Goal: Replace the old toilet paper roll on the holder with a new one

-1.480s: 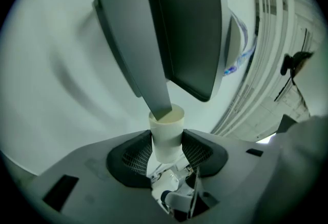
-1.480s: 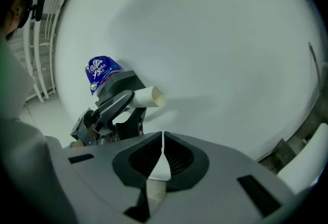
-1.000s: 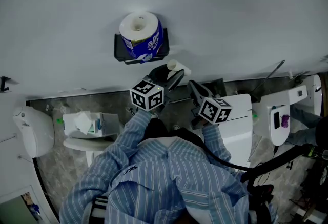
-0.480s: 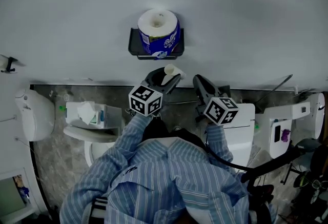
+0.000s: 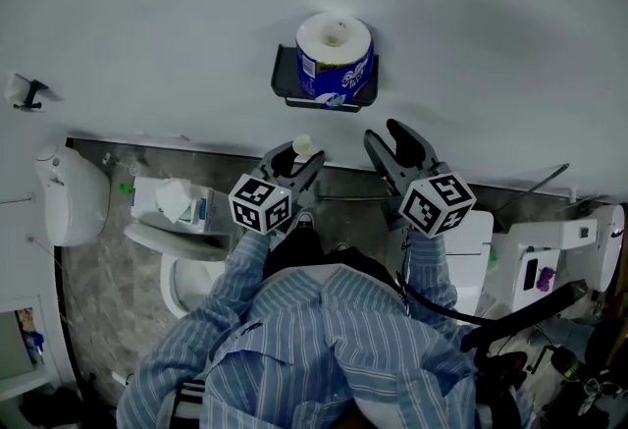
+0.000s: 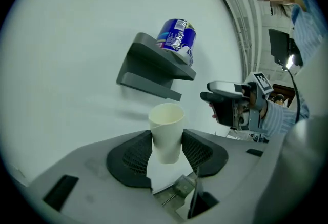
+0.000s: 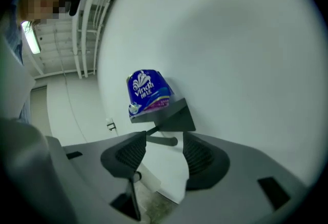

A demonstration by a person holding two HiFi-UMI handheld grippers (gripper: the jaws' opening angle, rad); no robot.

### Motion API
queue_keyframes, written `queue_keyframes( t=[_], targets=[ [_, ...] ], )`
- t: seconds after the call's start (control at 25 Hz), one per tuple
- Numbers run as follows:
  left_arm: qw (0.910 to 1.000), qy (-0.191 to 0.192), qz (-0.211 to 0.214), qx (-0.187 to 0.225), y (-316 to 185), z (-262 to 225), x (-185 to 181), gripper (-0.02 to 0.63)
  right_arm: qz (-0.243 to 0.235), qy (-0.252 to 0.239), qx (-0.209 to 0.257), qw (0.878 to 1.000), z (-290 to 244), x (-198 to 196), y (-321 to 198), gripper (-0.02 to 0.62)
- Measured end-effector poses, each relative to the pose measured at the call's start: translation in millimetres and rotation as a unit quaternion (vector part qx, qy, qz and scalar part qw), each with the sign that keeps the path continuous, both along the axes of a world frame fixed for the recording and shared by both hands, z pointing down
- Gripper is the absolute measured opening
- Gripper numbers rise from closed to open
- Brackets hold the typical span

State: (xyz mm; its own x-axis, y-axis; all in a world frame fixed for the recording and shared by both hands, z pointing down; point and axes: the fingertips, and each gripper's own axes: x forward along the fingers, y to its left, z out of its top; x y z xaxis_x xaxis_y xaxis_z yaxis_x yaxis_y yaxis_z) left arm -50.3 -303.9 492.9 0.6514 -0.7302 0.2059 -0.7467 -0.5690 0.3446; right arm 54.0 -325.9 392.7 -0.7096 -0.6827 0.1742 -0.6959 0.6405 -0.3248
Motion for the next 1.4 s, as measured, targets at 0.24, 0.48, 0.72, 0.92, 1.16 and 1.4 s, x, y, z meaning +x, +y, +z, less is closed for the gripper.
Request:
queue_keyframes(
  t=[0.24, 0.48, 0.72, 0.92, 1.16, 1.4],
  targets=[
    [0.9991, -0.006, -0.041, -0.009, 13.7, 7.8, -35.2, 0.184, -0.002, 0.043, 0.081, 0.996, -53.3, -22.5, -10.9, 0.335],
    [0.9977, -0.009, -0.066, -0.010, 22.5, 8.3, -59.4, 0.183, 0.002, 0.050, 0.121, 0.991, -94.5, -50.9, -25.3, 0.377],
    [0.9969, -0.008, -0.078, -0.008, 26.5, 8.1, -72.9, 0.183, 0.013, 0.064, 0.112, 0.992, -102.2, -77.9, -45.6, 0.425],
    [0.9968, -0.005, -0.079, -0.007, 25.1, 9.3, -77.8, 0.183, 0.028, 0.089, 0.086, 0.992, -98.2, -91.2, -57.5, 0.443],
    [0.9971, 0.000, -0.076, -0.009, 20.2, 12.4, -75.5, 0.183, 0.037, 0.134, 0.073, 0.988, -90.7, -93.8, -68.6, 0.443],
    [0.9978, 0.004, -0.064, -0.013, 14.0, 14.5, -72.1, 0.183, 0.031, 0.131, 0.076, 0.988, -91.2, -95.3, -68.7, 0.443]
  ],
)
